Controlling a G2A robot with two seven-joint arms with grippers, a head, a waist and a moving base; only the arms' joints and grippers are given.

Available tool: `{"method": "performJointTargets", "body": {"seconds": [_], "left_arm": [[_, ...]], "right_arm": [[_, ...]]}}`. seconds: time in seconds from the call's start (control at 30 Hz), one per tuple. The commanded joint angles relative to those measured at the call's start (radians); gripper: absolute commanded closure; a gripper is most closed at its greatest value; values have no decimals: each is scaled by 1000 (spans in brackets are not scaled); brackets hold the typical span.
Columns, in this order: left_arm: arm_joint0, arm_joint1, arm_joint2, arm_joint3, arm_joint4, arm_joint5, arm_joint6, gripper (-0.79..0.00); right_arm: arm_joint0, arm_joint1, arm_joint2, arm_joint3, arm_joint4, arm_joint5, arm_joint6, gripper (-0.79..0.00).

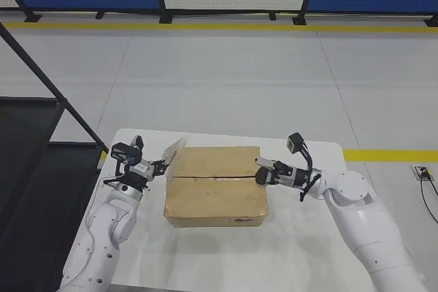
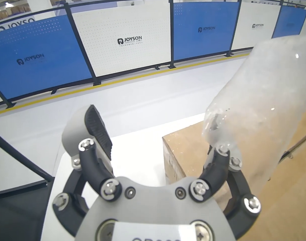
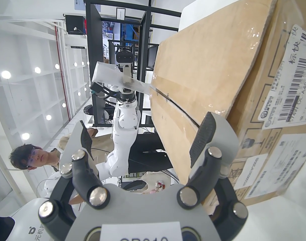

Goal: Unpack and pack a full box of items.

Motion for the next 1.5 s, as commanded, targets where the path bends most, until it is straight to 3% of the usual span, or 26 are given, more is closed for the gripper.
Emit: {"method": "performJointTargets", "body": {"seconds": [0.0,0.27,0.6,0.73,0.9,1.0,1.27,1.47], "left_arm": [[-8,2,5,6,16,-29,-10,-785],[-37,9,26,22,78,-109,-29,-785],[-107,7,46,78,119,-82,-64,-785],[-107,7,40,84,98,-73,-44,-785],[-57,9,8,47,58,-16,24,-785],[1,13,-33,0,17,16,79,-785],[195,33,-159,-145,-25,4,132,-785],[234,36,-158,-171,-5,-8,113,-785]], "right_arm": [[-1,1,1,-1,1,0,-1,-785],[-3,3,-1,-2,7,-1,-3,-785],[-12,8,1,-9,8,-5,-6,-785],[-26,15,1,-61,-69,-104,-26,-785],[-100,26,17,-200,-247,-187,-209,-785],[-175,35,46,-326,-406,-184,-400,-785],[-175,35,46,-326,-406,-184,-400,-785],[-178,35,25,-345,-457,-213,-398,-785]]}}
